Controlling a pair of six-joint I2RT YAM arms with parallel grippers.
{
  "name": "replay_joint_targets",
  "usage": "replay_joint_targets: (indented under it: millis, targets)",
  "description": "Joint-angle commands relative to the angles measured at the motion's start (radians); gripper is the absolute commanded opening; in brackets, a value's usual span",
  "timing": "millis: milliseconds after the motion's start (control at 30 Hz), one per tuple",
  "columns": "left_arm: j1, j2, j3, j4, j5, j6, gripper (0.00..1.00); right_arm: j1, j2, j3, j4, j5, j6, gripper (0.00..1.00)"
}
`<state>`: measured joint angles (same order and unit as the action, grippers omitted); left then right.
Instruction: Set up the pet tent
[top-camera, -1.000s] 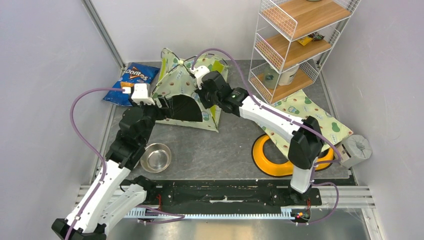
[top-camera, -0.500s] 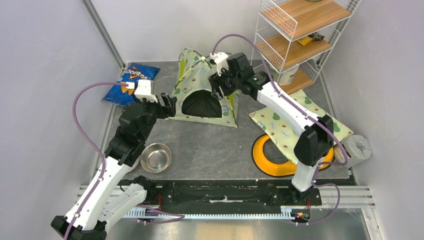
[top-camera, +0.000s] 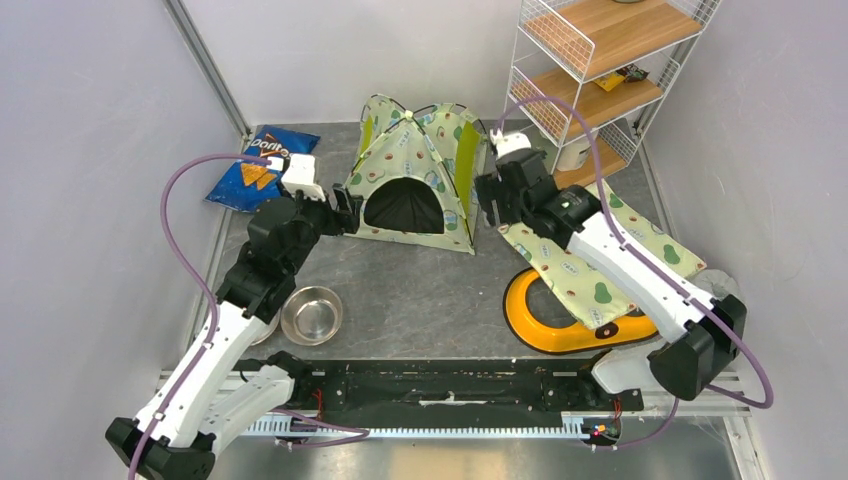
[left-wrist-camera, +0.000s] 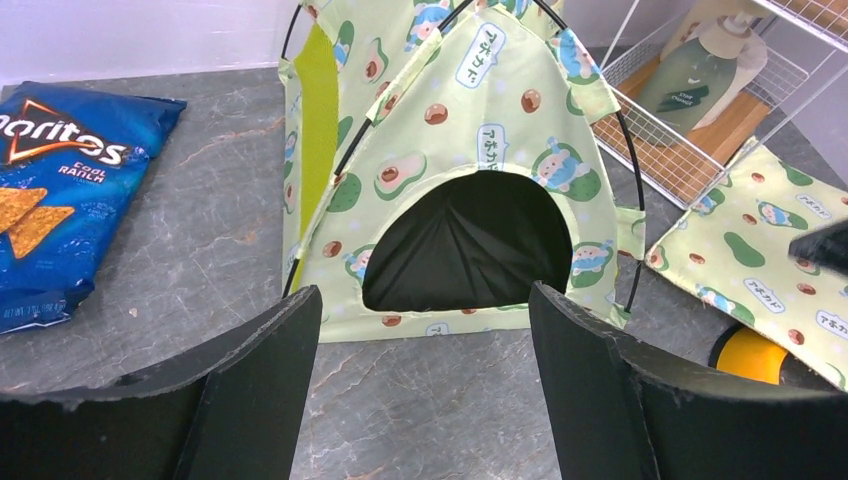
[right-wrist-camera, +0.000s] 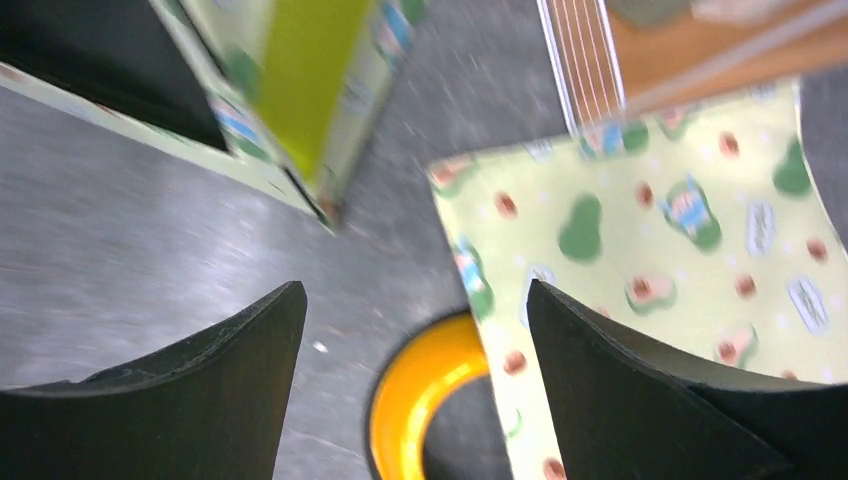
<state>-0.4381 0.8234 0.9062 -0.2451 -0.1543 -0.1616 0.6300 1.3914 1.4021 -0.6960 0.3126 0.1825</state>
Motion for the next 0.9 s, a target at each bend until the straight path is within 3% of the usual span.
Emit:
replay_joint_targets:
  millis: [0,200,467,667,767,867]
  targets:
    - [0.002,0.008,0.039,0.033,0.009,0.027,0.82,0.000,0.017,-0.147,-0.125,0.190,0.049,0.88]
    - [0.002,0.013,0.025,0.071,0.024,0.021,0.82,-0.003,0.143,-0.216,-0.132,0.191,-0.004,0.89]
    - [0.002,0.012,0.025,0.071,0.036,0.014,0.82,-0.012,0.375,-0.175,-0.097,0.370,-0.039,0.89]
    - [0.002,-0.011,0.008,0.063,0.021,0.014,0.82,-0.016,0.462,-0.157,-0.096,0.438,-0.030,0.85]
    - [0.002,-0.018,0.005,0.058,0.017,0.013,0.82,-0.030,0.471,-0.165,-0.079,0.364,-0.043,0.70]
    - [0.002,-0.022,0.005,0.053,0.013,0.014,0.82,-0.040,0.448,-0.170,-0.067,0.378,-0.021,0.44]
